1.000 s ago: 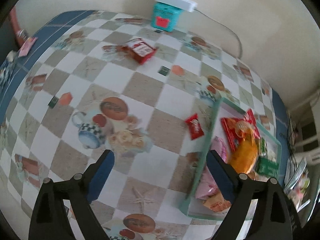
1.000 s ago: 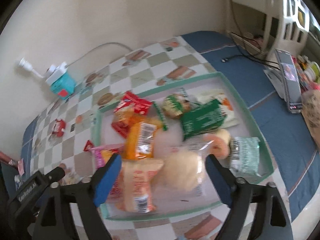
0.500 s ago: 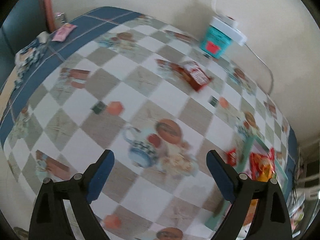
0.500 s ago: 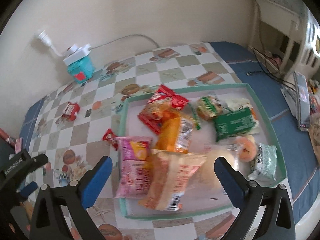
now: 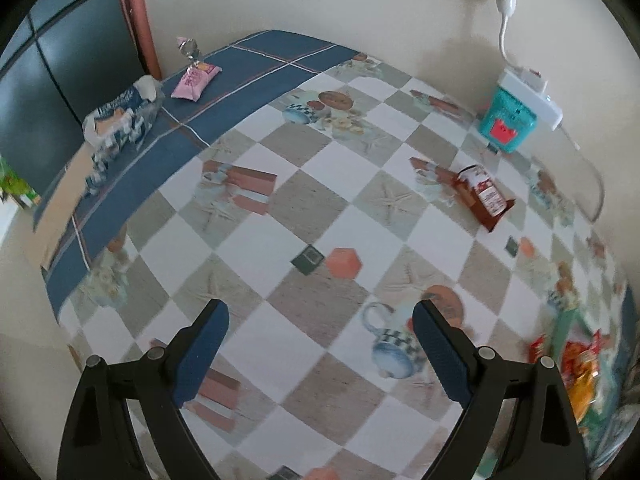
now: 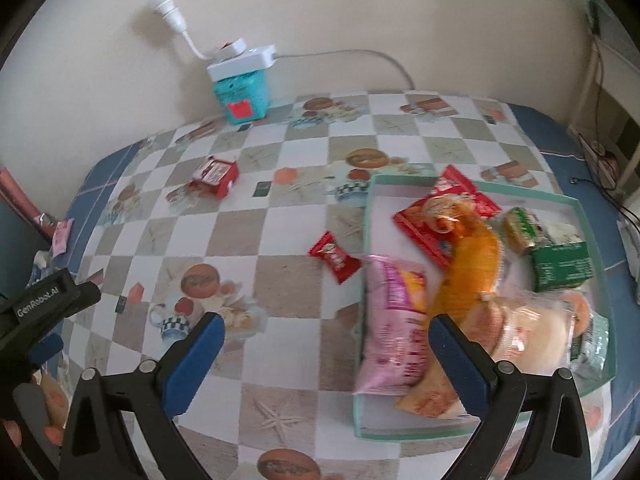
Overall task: Organize snacks
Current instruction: 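Move both open tools toward the red candy and red-white biscuit pack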
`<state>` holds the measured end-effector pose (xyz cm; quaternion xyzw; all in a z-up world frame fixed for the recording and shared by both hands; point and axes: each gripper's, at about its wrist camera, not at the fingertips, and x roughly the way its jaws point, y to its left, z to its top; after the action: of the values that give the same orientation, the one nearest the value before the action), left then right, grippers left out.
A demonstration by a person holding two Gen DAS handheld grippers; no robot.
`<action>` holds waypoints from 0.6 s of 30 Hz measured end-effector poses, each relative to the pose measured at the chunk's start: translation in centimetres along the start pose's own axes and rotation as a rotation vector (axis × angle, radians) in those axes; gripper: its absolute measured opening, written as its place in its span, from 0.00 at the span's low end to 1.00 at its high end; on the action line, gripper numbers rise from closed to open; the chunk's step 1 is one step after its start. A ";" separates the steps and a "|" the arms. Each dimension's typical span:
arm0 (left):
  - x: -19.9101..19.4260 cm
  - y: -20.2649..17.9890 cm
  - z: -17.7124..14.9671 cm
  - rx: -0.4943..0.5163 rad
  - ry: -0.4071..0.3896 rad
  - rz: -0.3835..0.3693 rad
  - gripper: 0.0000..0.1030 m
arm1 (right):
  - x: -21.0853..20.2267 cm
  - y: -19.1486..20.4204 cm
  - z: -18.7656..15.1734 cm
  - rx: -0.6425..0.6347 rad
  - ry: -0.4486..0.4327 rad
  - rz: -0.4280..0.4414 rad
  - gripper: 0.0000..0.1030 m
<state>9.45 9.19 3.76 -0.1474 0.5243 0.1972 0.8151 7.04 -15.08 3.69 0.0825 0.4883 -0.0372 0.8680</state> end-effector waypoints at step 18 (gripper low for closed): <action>2.8 0.3 0.5 0.109 0.071 0.058 0.91 | 2.1 0.2 0.5 -0.006 0.052 0.023 1.00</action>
<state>10.72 10.11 1.35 -0.0947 0.5669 0.1865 0.7968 8.55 -14.91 2.16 0.0867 0.5097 -0.0236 0.8557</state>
